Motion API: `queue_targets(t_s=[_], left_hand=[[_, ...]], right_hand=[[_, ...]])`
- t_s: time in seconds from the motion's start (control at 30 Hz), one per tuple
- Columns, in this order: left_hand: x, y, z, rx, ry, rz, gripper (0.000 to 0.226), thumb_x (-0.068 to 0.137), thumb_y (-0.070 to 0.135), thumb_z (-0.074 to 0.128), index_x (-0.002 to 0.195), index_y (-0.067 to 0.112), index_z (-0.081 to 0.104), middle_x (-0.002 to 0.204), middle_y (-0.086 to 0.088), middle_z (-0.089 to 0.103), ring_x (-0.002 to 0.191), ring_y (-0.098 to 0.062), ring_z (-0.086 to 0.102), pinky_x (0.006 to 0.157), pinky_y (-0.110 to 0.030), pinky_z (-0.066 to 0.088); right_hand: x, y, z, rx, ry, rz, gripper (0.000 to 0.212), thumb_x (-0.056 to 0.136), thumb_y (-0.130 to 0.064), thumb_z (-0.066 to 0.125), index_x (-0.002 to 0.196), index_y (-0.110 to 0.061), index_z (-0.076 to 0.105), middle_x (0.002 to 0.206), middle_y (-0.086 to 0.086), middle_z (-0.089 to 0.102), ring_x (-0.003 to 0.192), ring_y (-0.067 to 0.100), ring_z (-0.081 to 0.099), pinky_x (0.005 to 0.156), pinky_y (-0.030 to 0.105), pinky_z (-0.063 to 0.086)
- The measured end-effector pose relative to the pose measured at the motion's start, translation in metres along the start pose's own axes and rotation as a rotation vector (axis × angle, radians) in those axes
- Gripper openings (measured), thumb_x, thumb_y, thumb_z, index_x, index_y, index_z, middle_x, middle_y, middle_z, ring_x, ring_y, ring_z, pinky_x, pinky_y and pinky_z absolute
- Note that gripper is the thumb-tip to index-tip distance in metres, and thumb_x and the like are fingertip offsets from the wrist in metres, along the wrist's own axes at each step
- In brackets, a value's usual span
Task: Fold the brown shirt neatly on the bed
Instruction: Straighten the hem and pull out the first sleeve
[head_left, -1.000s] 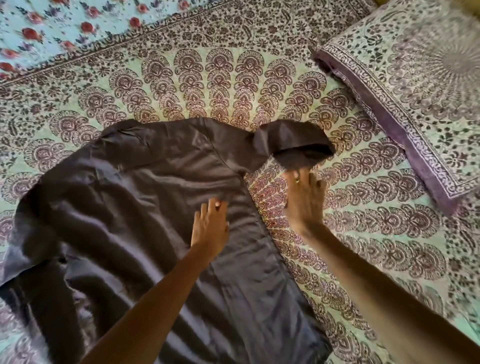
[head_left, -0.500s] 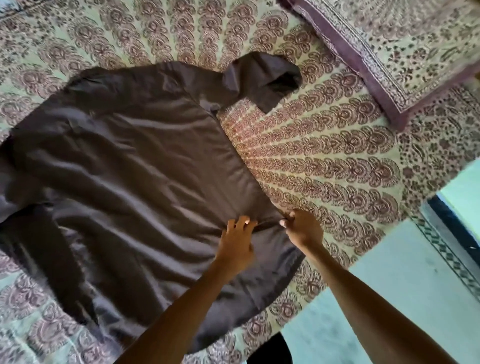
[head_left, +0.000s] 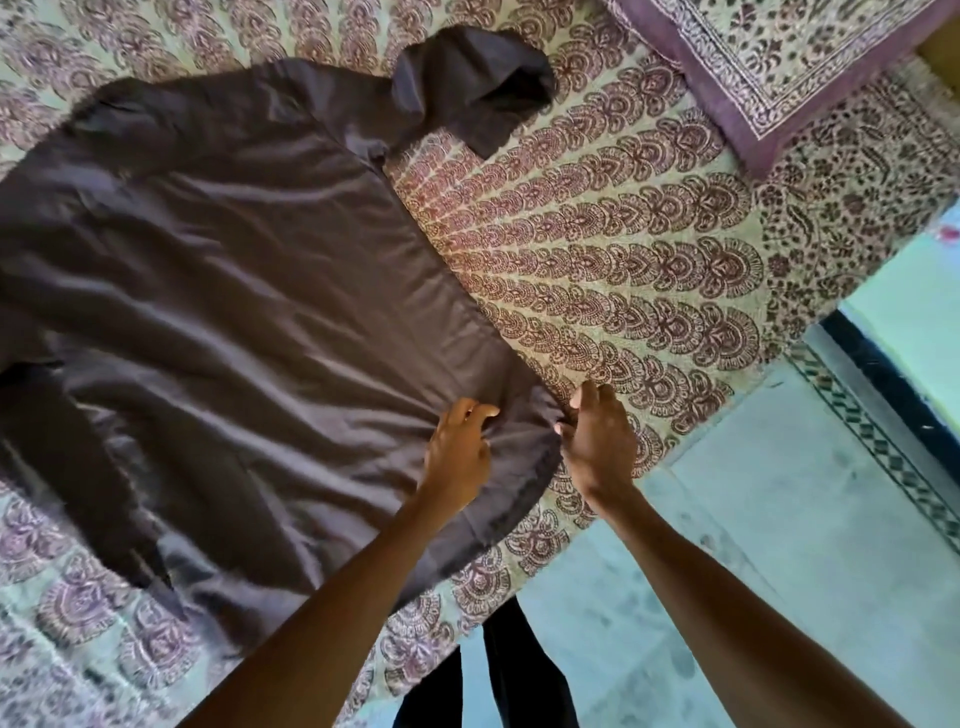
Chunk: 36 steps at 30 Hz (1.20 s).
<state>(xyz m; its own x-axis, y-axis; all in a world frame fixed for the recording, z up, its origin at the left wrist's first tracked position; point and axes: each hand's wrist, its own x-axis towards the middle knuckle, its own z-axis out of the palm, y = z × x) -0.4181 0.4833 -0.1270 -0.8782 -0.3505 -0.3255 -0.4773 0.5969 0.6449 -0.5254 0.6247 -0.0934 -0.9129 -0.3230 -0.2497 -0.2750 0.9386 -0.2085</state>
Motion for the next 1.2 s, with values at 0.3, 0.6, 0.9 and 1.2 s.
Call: queue_targets(t_s=[0.3, 0.6, 0.9, 1.2], left_hand=[[-0.002, 0.007, 0.007, -0.069, 0.041, -0.076, 0.042, 0.082, -0.002, 0.055, 0.12, 0.015, 0.059, 0.117, -0.005, 0.051, 0.103, -0.027, 0.057, 0.085, -0.045, 0.053], [0.002, 0.02, 0.014, 0.012, -0.03, -0.042, 0.041, 0.083, 0.007, 0.059, 0.123, 0.018, 0.057, 0.118, -0.004, 0.054, 0.11, -0.026, 0.055, 0.093, -0.045, 0.049], [0.003, 0.026, 0.023, 0.046, -0.068, 0.009, 0.044, 0.084, 0.004, 0.057, 0.126, 0.018, 0.056, 0.121, -0.006, 0.051, 0.112, -0.026, 0.05, 0.096, -0.042, 0.045], [-0.002, 0.027, 0.023, -0.134, -0.063, -0.001, 0.036, 0.086, 0.0, 0.059, 0.119, 0.012, 0.061, 0.115, -0.003, 0.059, 0.106, -0.017, 0.06, 0.093, -0.029, 0.05]], right_hand=[[-0.01, -0.006, 0.011, 0.527, -0.275, 0.534, 0.032, 0.08, -0.038, 0.076, 0.09, -0.008, 0.076, 0.083, 0.005, 0.073, 0.066, 0.018, 0.056, 0.048, 0.018, 0.038], [-0.013, 0.002, 0.009, 0.574, -0.136, 0.64, 0.032, 0.083, -0.038, 0.073, 0.099, -0.01, 0.073, 0.097, 0.013, 0.074, 0.086, 0.027, 0.069, 0.065, 0.024, 0.044], [-0.015, -0.004, 0.01, 0.519, -0.092, 0.645, 0.027, 0.083, -0.028, 0.073, 0.102, -0.009, 0.068, 0.095, 0.013, 0.073, 0.093, 0.031, 0.068, 0.07, 0.028, 0.046], [0.001, 0.004, 0.01, 0.137, -0.042, 0.058, 0.009, 0.088, -0.026, 0.068, 0.092, -0.02, 0.063, 0.088, -0.001, 0.065, 0.077, 0.015, 0.061, 0.06, 0.024, 0.039]])
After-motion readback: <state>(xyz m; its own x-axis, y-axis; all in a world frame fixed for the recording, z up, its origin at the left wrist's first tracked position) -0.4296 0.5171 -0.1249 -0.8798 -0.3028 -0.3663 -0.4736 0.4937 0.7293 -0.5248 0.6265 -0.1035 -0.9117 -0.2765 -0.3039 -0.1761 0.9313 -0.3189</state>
